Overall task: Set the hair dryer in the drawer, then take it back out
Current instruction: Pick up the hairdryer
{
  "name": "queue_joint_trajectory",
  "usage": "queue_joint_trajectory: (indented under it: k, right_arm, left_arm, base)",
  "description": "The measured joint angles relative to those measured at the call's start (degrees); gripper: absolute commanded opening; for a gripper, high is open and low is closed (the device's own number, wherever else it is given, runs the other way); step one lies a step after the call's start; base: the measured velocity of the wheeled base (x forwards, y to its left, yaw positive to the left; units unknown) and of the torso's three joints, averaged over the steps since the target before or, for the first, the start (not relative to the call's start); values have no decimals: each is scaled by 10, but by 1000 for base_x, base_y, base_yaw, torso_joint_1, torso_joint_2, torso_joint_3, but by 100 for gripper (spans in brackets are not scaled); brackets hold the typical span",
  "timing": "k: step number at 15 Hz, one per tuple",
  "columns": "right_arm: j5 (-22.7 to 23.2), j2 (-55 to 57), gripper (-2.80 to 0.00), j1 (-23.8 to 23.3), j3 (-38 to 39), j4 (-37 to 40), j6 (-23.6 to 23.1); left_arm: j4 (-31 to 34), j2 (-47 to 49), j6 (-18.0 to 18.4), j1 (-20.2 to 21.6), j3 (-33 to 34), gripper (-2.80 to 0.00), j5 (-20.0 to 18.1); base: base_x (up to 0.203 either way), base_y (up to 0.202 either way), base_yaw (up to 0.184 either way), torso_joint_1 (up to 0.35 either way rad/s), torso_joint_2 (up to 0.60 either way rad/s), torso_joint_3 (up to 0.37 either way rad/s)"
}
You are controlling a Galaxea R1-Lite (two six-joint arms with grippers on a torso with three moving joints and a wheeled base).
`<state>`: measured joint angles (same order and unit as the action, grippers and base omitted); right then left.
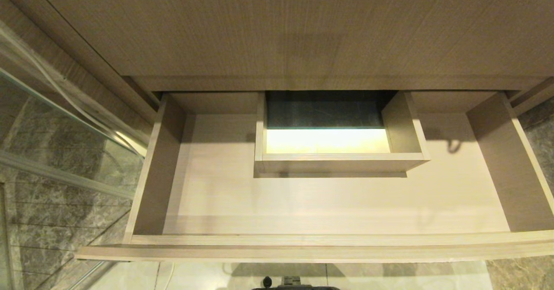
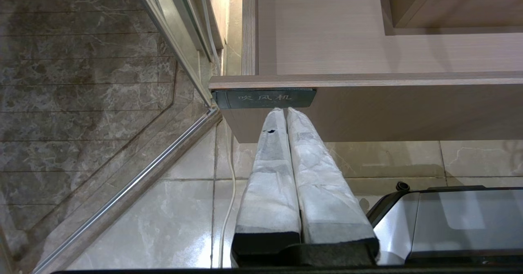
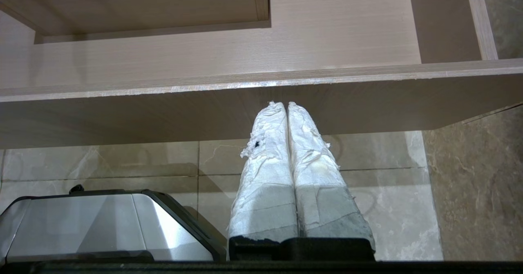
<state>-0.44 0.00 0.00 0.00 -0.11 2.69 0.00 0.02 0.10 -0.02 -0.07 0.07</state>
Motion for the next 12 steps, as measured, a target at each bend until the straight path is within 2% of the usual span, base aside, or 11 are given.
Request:
queue_joint_trajectory:
  k: [12]
  right_arm:
    - [0, 0, -280, 0, 0, 0, 0]
  left_arm:
    - [0, 0, 0, 0, 0, -280, 0]
  base:
    - [0, 0, 0, 0, 0, 0]
